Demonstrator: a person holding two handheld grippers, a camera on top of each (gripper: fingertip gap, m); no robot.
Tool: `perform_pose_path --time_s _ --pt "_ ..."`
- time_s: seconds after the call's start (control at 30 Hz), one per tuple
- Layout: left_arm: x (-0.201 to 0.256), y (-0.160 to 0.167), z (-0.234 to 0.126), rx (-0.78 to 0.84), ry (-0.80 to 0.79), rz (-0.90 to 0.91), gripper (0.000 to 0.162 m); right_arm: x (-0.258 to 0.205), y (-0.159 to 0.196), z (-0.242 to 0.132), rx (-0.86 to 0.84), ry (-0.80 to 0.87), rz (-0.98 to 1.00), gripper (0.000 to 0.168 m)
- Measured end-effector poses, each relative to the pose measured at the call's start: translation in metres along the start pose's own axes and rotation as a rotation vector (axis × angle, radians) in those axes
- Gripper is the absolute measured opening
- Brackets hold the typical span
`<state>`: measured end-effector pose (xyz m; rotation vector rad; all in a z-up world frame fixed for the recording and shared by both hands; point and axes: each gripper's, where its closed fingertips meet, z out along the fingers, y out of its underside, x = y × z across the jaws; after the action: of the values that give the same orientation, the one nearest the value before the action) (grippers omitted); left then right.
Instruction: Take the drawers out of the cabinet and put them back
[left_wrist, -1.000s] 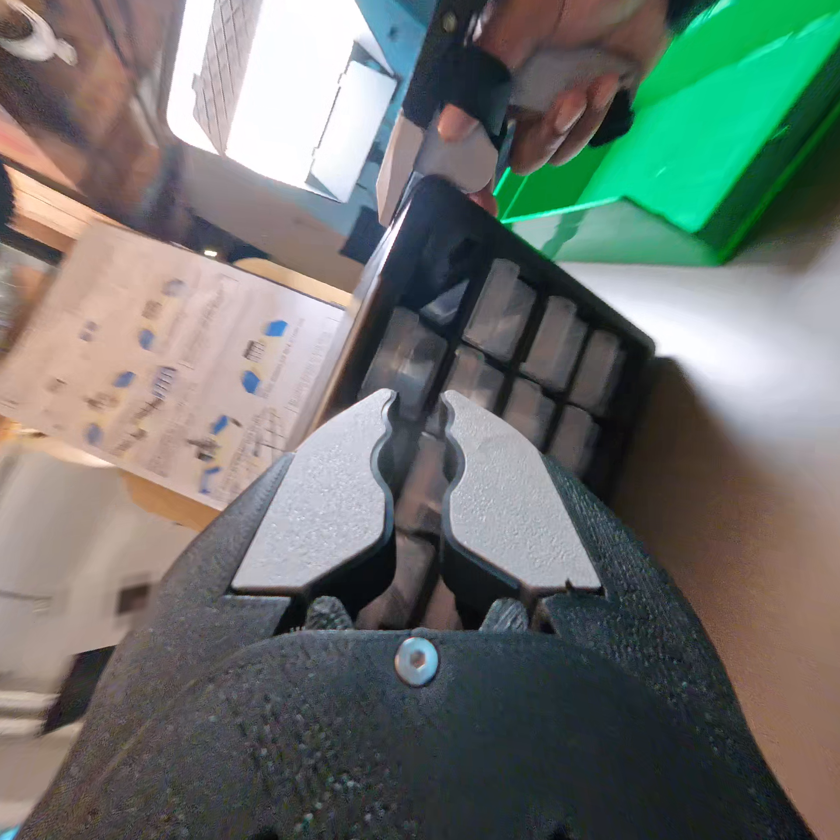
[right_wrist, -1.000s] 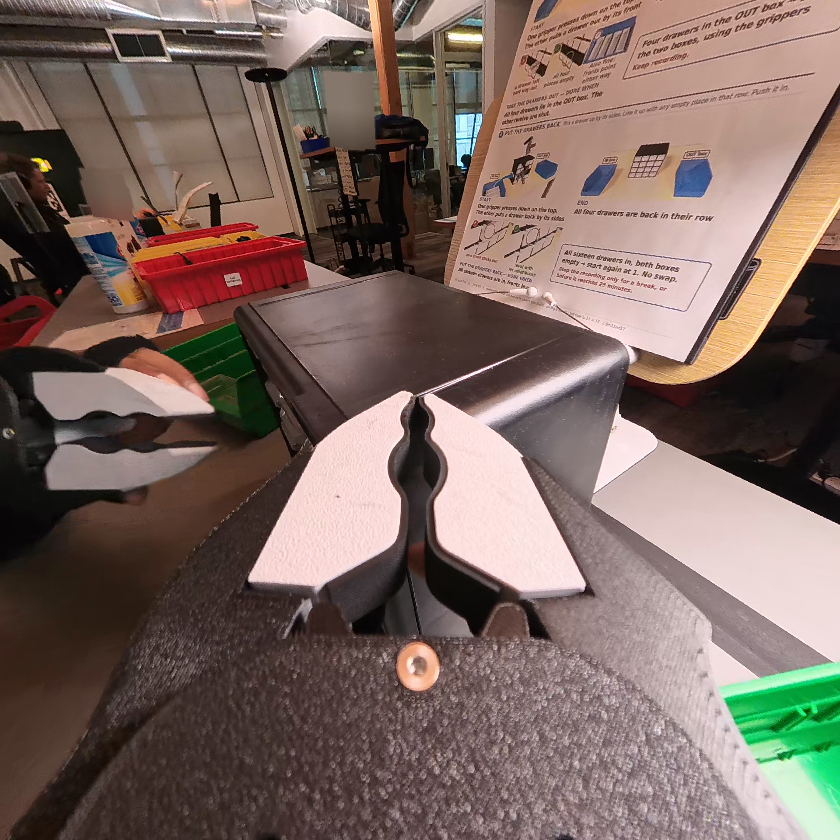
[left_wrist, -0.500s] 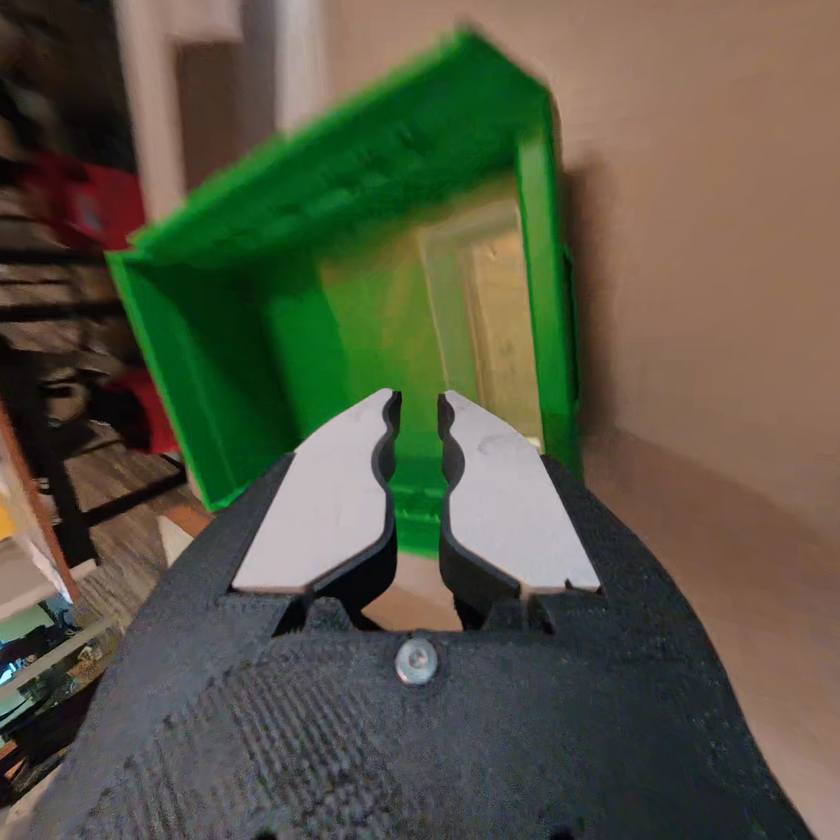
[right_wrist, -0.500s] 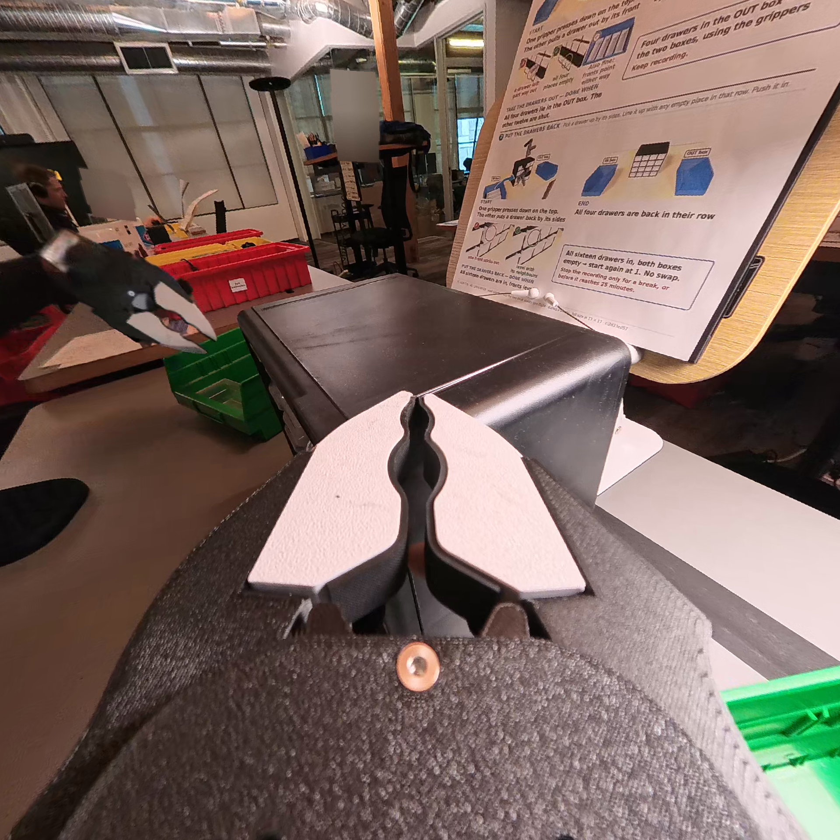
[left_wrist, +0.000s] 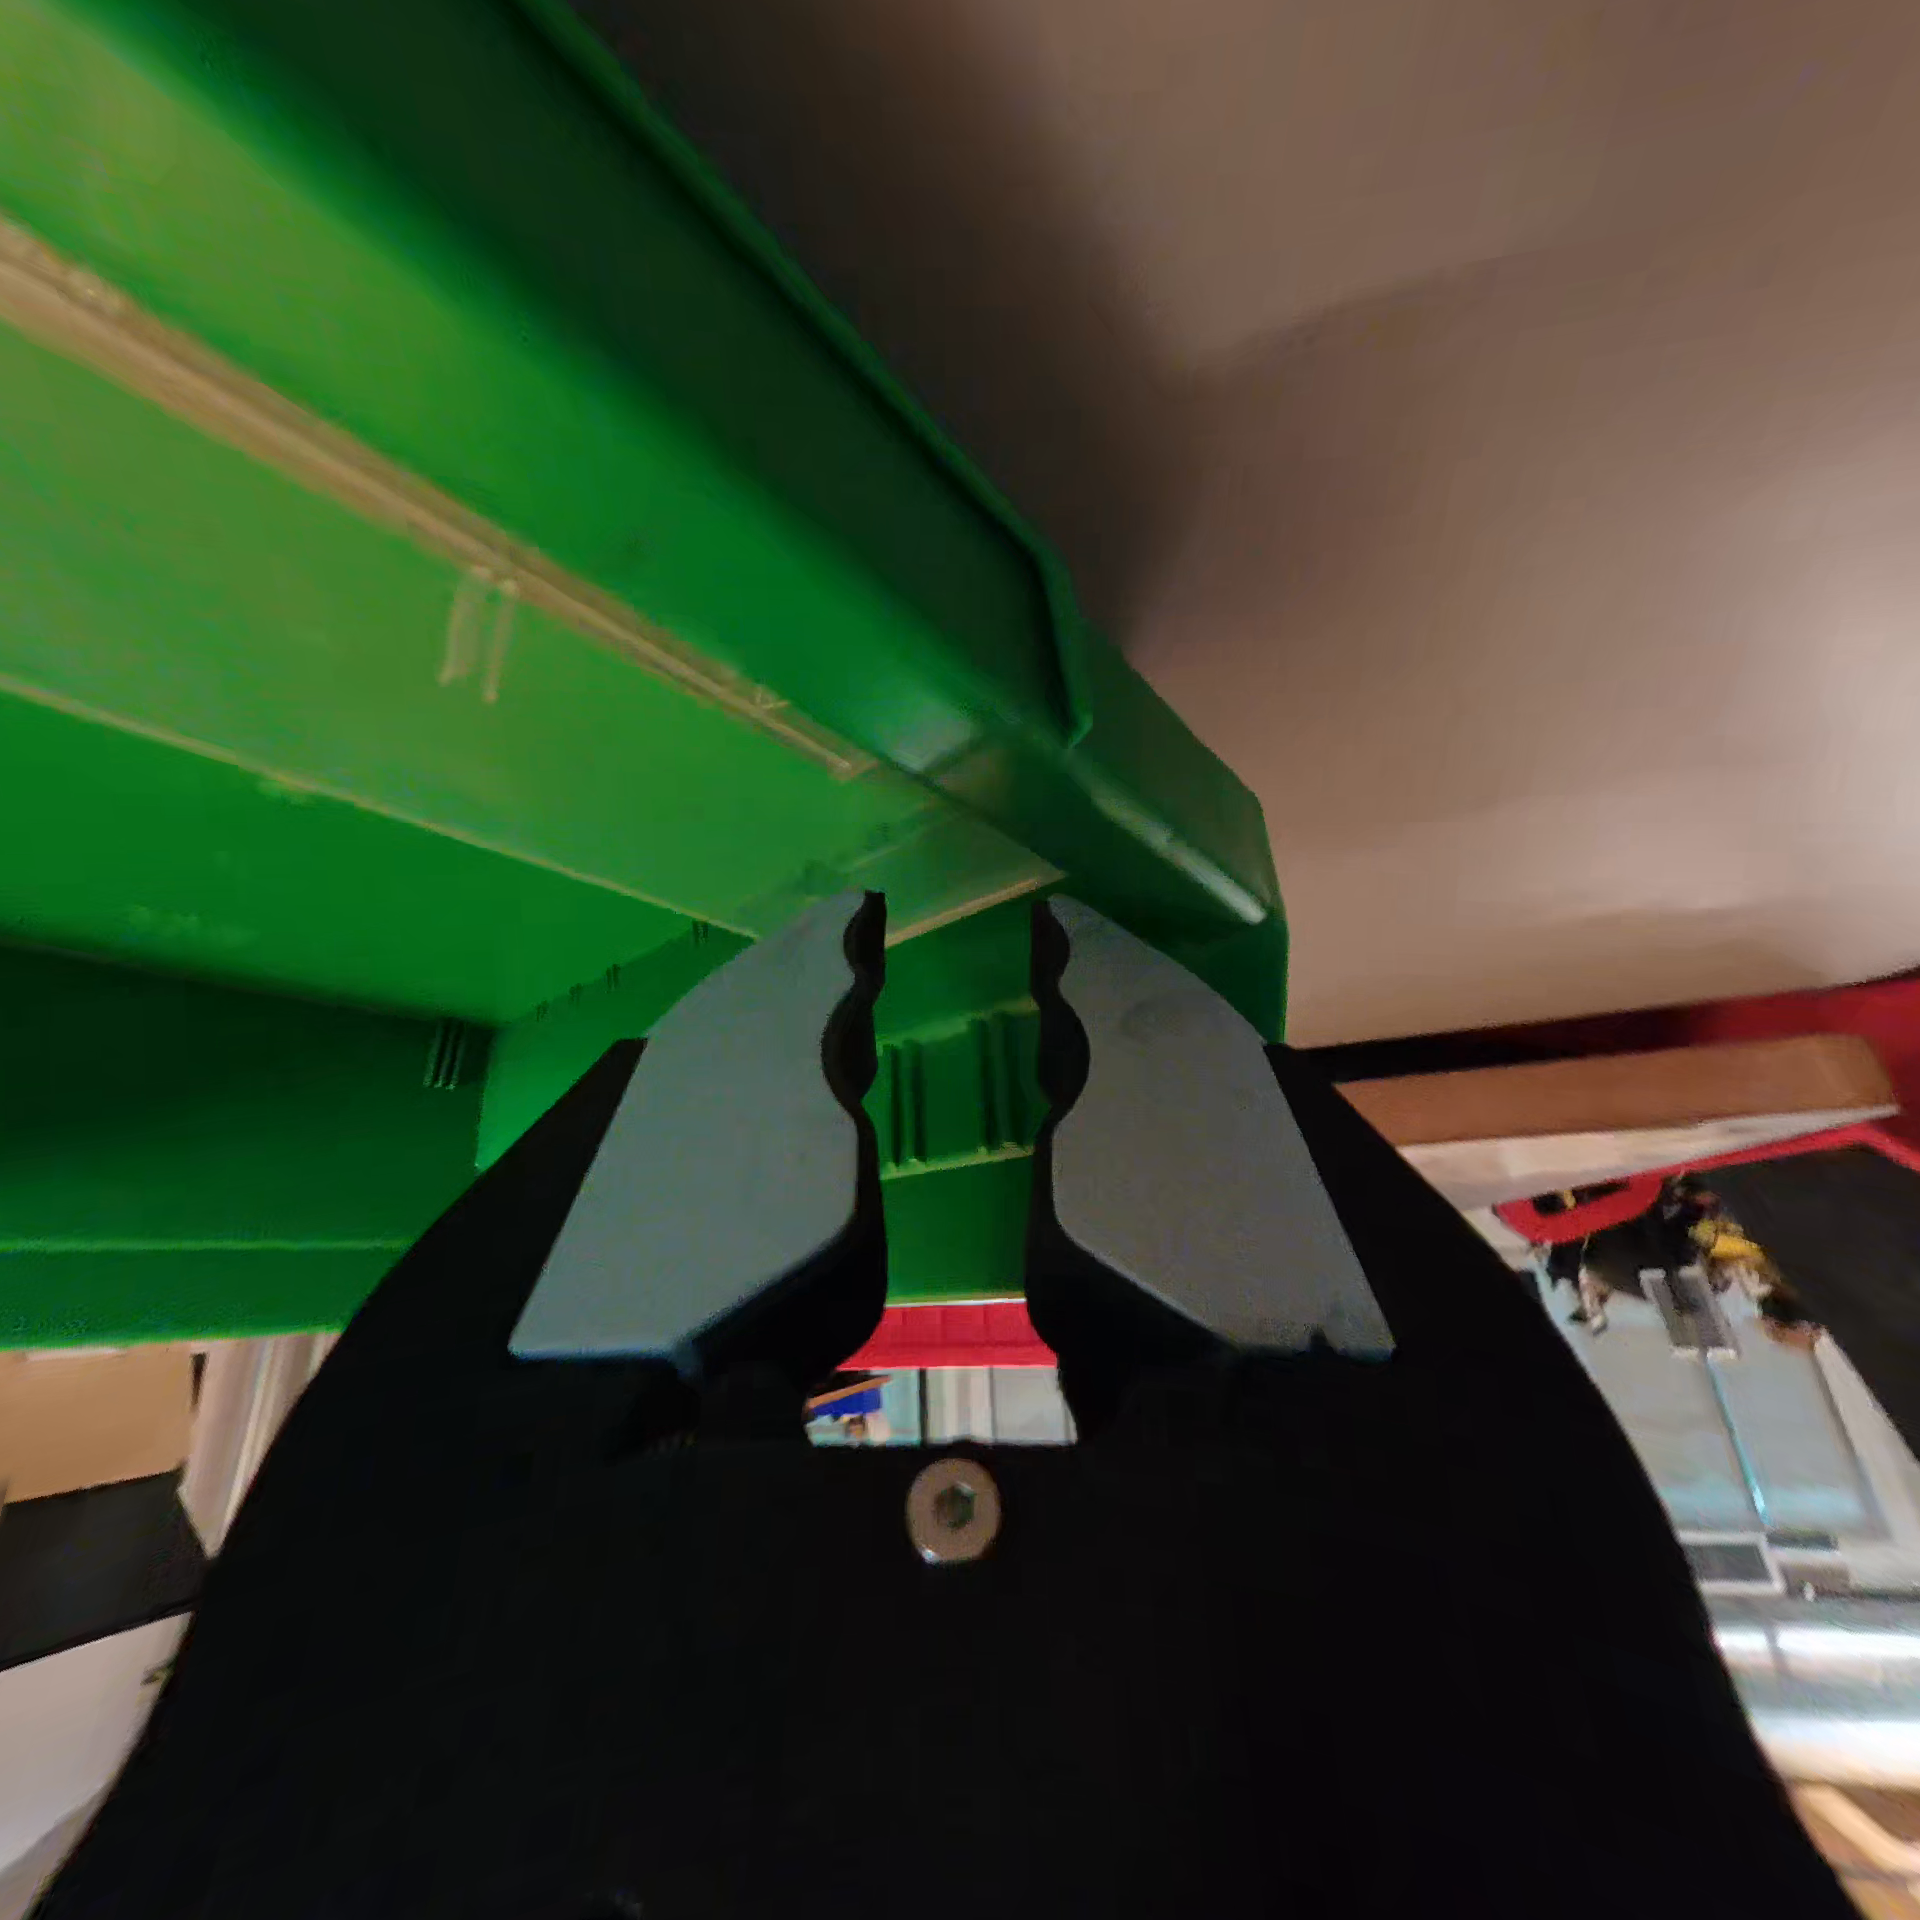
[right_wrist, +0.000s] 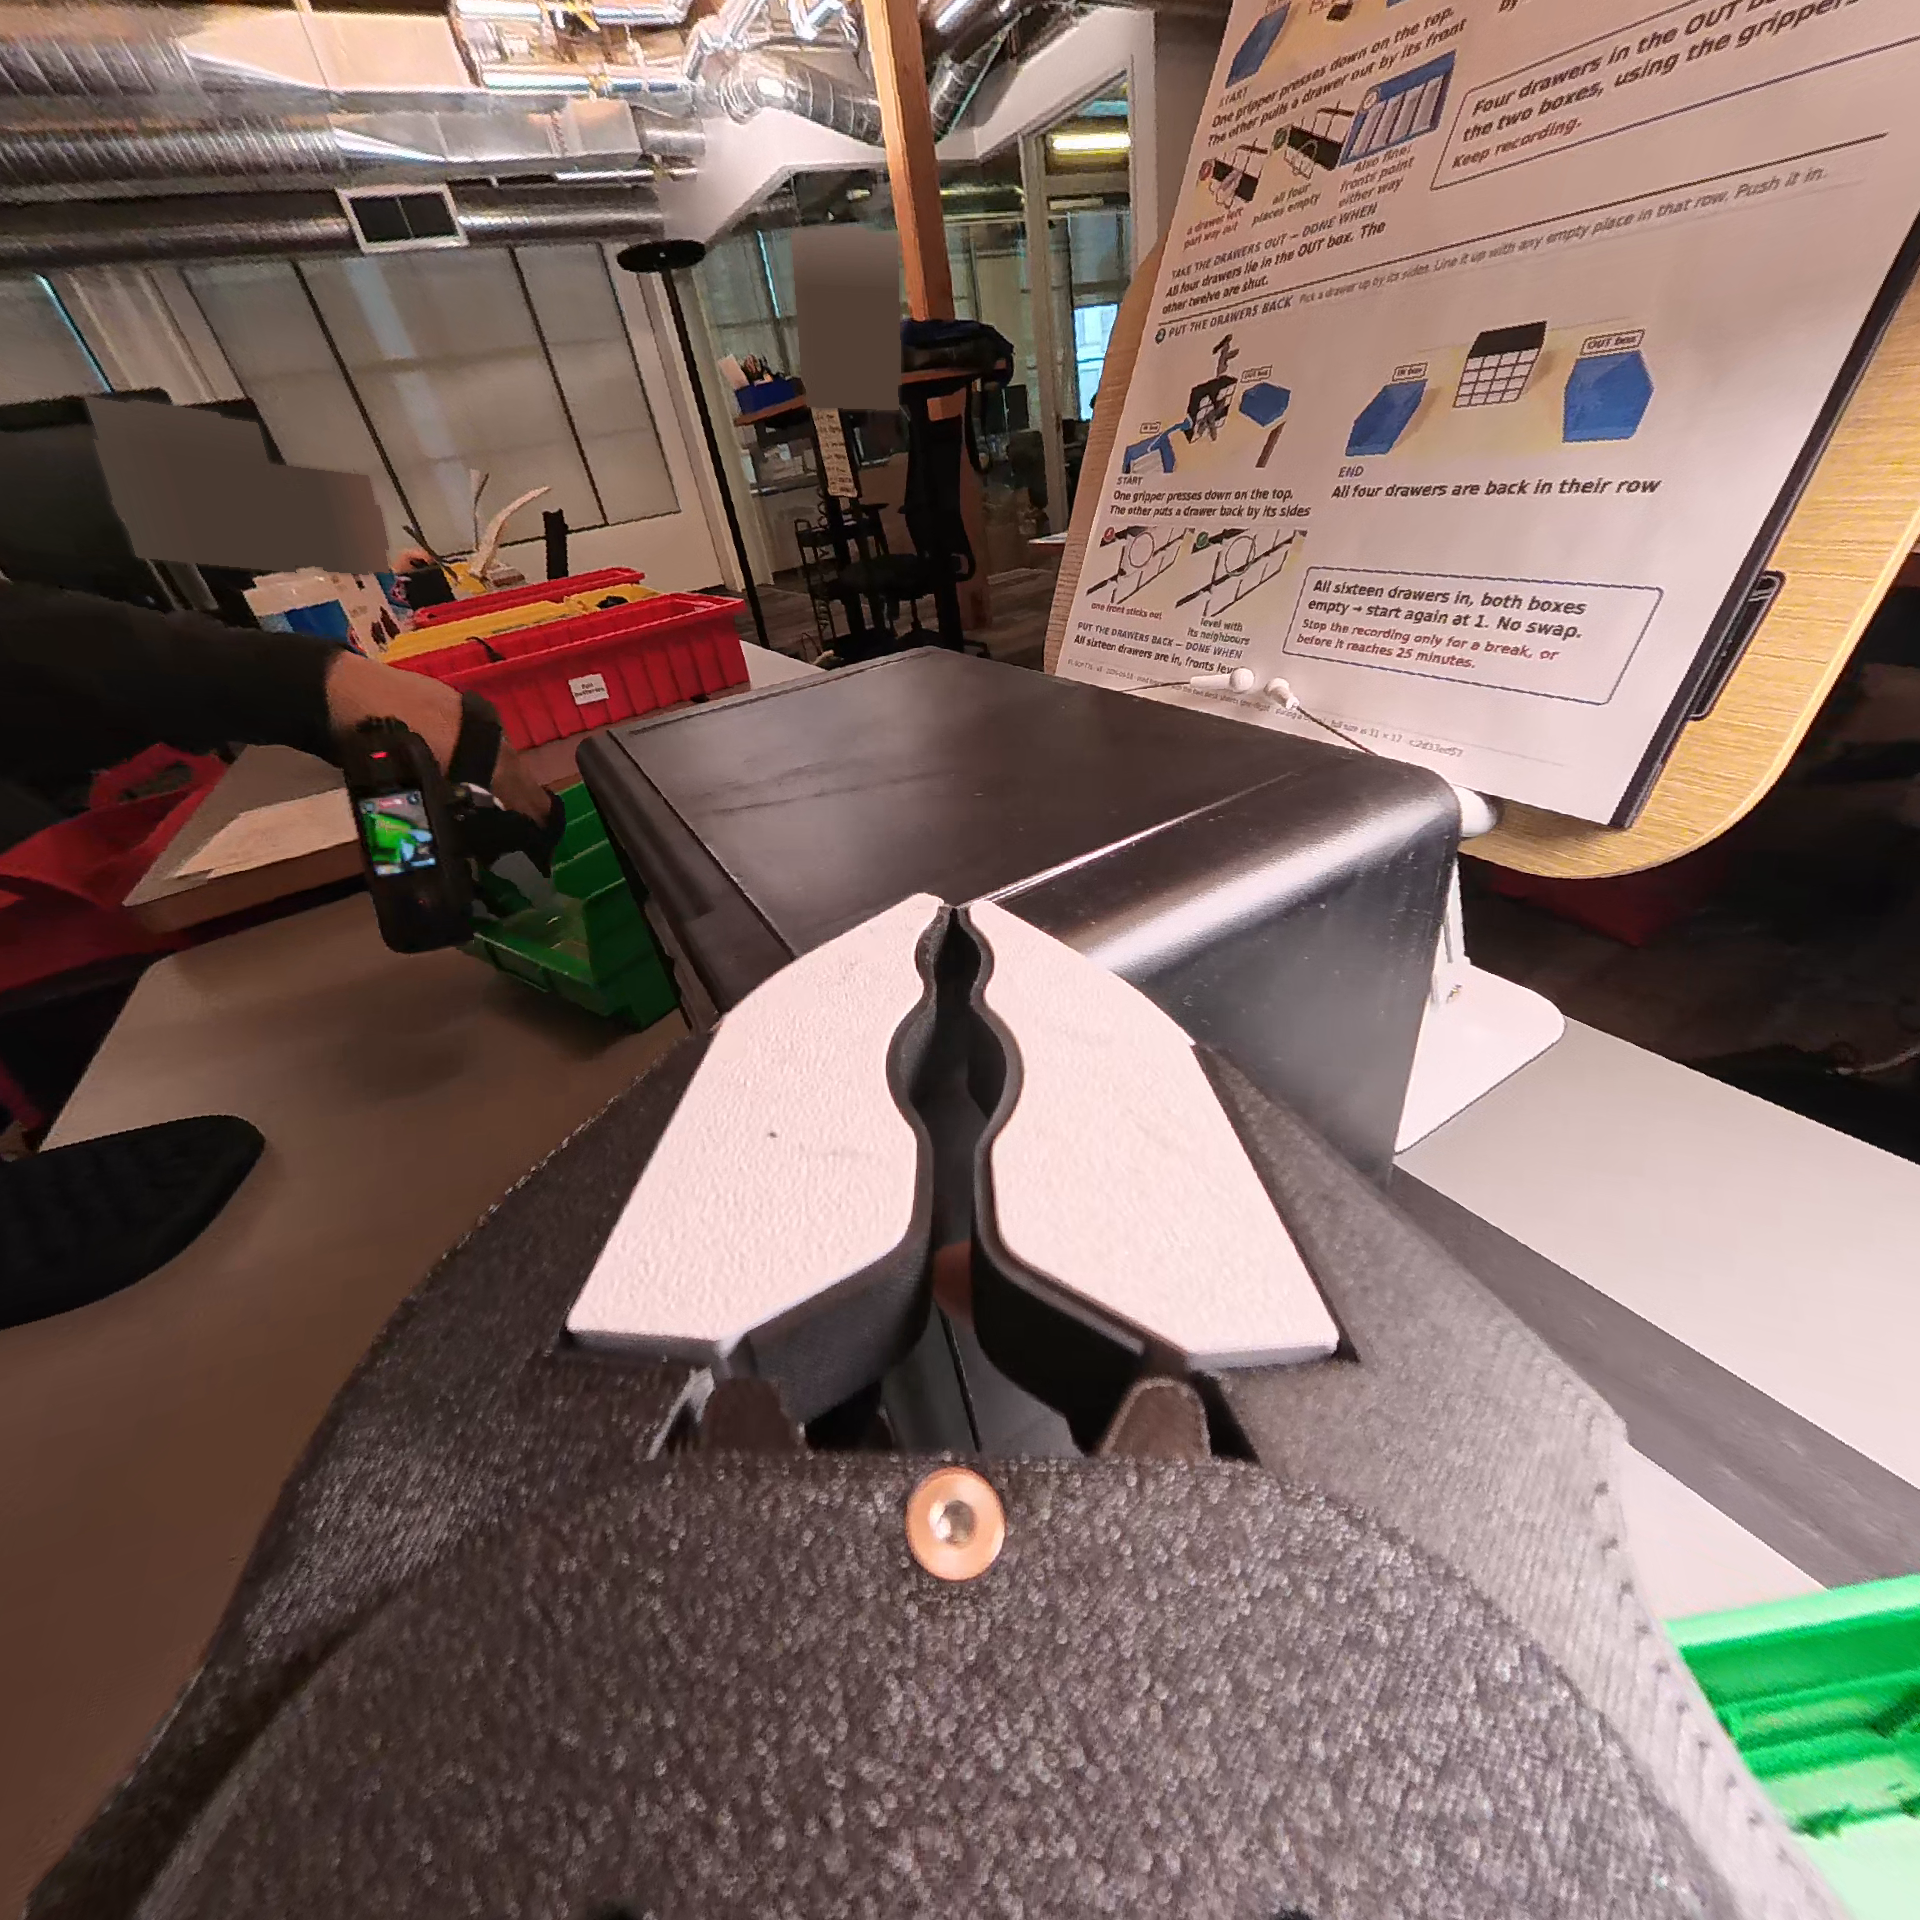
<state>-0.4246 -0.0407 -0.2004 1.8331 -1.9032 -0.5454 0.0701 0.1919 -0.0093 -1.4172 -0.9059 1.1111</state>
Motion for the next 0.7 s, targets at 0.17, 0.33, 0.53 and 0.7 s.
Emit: perform_pose_path --time_s 0.17,0.33,0.53,0.7 --pt "0.002 0.0 0.004 -0.022 0.055 0.034 0.027 0.0 0.0 0.0 -0.003 0.001 -0.006 0.0" --pt "0.001 -0.014 -0.001 0.186 0.139 -0.168 0.027 0.0 0.0 0.0 -0.002 -0.003 -0.005 0.0" --pt "-0.014 -0.038 -0.016 0.501 0.217 -0.457 0.023 0.0 0.0 0.0 -0.002 0.0 -0.005 0.0" --pt "-0.032 -0.048 -0.025 0.644 0.176 -0.617 0.021 0.0 0.0 0.0 0.003 -0.004 0.0 0.0"
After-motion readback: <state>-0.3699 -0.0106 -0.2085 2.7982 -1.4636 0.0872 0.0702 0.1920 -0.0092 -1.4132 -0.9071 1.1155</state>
